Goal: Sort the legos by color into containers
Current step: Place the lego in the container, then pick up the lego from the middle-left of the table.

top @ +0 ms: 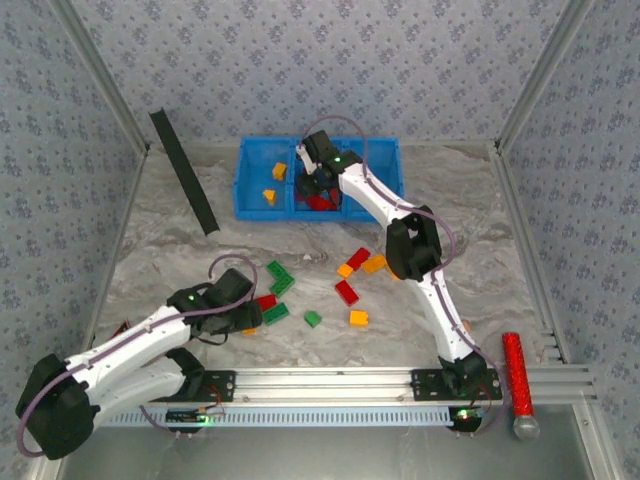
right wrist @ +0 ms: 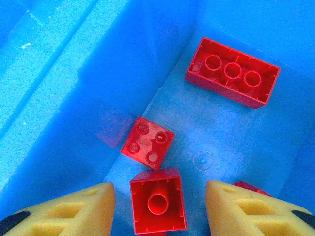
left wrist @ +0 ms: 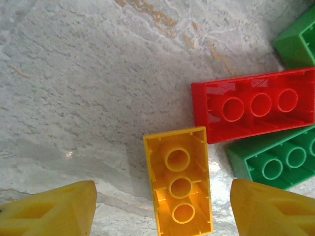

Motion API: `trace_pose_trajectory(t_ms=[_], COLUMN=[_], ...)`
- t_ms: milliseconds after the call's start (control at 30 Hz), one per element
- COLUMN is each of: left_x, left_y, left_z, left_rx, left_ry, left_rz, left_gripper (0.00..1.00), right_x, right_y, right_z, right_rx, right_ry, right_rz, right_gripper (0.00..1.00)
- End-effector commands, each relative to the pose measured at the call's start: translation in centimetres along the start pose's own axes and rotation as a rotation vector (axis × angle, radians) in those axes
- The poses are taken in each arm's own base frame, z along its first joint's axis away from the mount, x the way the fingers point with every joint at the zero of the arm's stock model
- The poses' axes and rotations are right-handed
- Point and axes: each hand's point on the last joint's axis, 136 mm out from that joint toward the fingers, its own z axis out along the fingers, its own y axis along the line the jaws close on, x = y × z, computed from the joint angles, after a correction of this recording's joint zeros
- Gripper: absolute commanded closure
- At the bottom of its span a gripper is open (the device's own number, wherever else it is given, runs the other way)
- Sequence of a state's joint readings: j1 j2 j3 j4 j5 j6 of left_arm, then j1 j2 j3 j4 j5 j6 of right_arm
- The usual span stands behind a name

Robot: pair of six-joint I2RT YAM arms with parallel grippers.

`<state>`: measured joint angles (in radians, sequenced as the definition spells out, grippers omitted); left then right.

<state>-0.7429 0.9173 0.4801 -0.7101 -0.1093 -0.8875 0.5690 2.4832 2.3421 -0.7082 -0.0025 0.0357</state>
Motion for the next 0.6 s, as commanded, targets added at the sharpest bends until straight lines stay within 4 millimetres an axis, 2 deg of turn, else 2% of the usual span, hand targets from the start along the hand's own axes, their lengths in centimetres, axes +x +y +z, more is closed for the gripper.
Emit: trace_pose_trajectory(t_ms=[0,167,367,567], left_x=[-0.1,-0.3,-0.3,0.2], left_y=[-0.1,-0.1,-0.5,-0.4], left_z=[0.3,0.8,1.5,2.7], left_rx=[0.000,0.000,0.006,-0.022], left_ry=[-0.012,-0.025,-0.024,0.012], left_rz=[-0.025,-0.037,-0.037,-0.023], left_gripper=[0.29,0.30,0.32,0.37], right_x=[-3.0,-4.3,-5.5,-5.7], right_y=[-0.2,0.1,0.2,-0.1], right_z=[-4.2,-7.2,-12.1,-17.2], right_rx=[0.003,-0.008,-0.011,0.010], right_ry=[-0.078,-0.117,-0.175,-0.227], right_rz=[-0.006,-0.017,-0.040,-0.054], right_gripper=[0.45,0.42,0.38,0.36])
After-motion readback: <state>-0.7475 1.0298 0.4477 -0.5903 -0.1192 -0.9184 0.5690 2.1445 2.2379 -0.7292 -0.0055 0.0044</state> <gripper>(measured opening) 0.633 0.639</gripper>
